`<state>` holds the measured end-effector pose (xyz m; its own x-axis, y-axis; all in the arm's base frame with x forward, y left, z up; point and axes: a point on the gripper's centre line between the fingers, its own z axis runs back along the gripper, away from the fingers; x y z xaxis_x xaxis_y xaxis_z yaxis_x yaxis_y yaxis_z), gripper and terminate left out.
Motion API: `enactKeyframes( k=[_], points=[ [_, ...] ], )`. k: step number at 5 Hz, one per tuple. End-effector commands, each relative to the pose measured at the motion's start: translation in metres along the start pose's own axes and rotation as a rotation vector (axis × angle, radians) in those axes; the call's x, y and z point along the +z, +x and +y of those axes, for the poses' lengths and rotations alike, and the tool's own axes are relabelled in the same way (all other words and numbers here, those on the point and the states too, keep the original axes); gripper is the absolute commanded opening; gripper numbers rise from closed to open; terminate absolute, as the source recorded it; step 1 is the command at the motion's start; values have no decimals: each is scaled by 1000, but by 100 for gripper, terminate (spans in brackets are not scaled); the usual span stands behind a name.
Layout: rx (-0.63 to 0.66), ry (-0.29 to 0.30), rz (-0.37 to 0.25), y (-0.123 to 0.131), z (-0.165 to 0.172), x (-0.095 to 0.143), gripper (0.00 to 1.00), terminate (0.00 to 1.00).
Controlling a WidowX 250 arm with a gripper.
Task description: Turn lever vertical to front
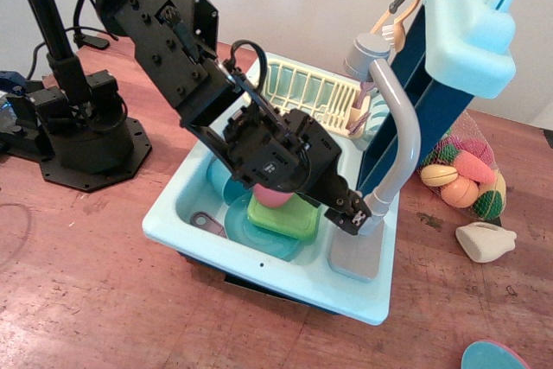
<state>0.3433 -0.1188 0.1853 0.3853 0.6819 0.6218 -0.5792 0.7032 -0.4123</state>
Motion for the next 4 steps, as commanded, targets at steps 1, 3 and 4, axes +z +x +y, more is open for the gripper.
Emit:
enactKeyframes(
  k=[1,3,4],
  points=[
    [0,0,0,0,0,0,100,0],
    [55,12,-64,10,-2,-9,100,0],
    [102,3,-119,13,0,-10,100,0]
  ],
)
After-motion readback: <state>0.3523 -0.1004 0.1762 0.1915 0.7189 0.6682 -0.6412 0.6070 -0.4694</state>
